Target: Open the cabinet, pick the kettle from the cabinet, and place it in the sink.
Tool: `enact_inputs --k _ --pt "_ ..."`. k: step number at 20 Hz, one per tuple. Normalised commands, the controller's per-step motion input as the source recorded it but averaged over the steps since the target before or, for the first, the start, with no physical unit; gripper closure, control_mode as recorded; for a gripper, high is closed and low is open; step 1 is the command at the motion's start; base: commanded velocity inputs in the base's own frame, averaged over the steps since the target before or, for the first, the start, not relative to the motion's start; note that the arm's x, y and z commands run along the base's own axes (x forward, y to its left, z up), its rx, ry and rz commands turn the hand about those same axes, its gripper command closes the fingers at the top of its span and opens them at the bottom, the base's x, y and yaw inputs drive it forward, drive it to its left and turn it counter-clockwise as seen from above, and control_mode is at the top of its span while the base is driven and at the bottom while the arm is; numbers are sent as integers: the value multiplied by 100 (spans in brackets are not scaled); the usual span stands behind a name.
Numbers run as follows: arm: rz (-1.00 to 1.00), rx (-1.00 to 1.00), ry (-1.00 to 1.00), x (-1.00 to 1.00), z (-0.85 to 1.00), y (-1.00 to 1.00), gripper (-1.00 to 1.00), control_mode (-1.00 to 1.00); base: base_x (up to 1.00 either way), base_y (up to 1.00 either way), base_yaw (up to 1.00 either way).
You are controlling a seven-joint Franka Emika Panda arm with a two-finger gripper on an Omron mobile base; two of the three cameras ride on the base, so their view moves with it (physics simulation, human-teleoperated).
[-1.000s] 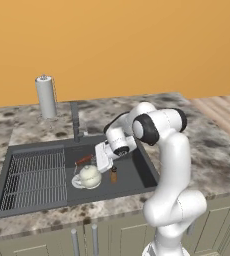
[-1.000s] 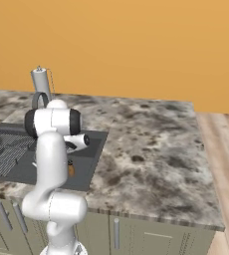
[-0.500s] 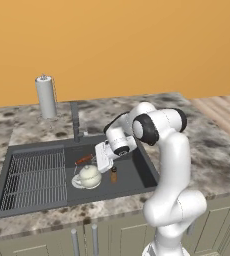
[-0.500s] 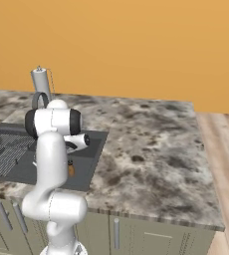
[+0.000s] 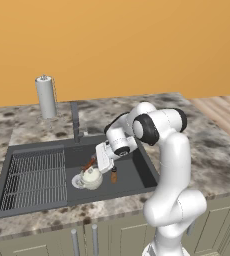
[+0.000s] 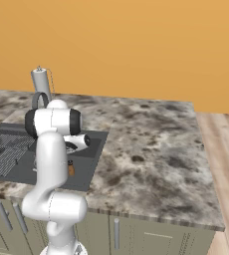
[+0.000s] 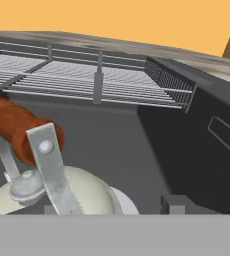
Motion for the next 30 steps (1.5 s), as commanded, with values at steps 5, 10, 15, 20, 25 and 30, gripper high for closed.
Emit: enact_inputs --k 5,10,15,20,25,30 --pt "0 0 0 -17 -13 1 -100 -100 0 0 0" --pt "0 0 0 -17 -14 2 -100 -100 0 0 0" --pt "0 0 0 -10 -10 -1 -100 -100 0 0 0" --pt "0 -2 0 -5 -4 -9 -100 -100 0 0 0" --pt "0 -7 2 -1 -4 -12 -100 -100 0 0 0" --pt "-1 -9 5 0 -4 -12 -100 -100 0 0 0"
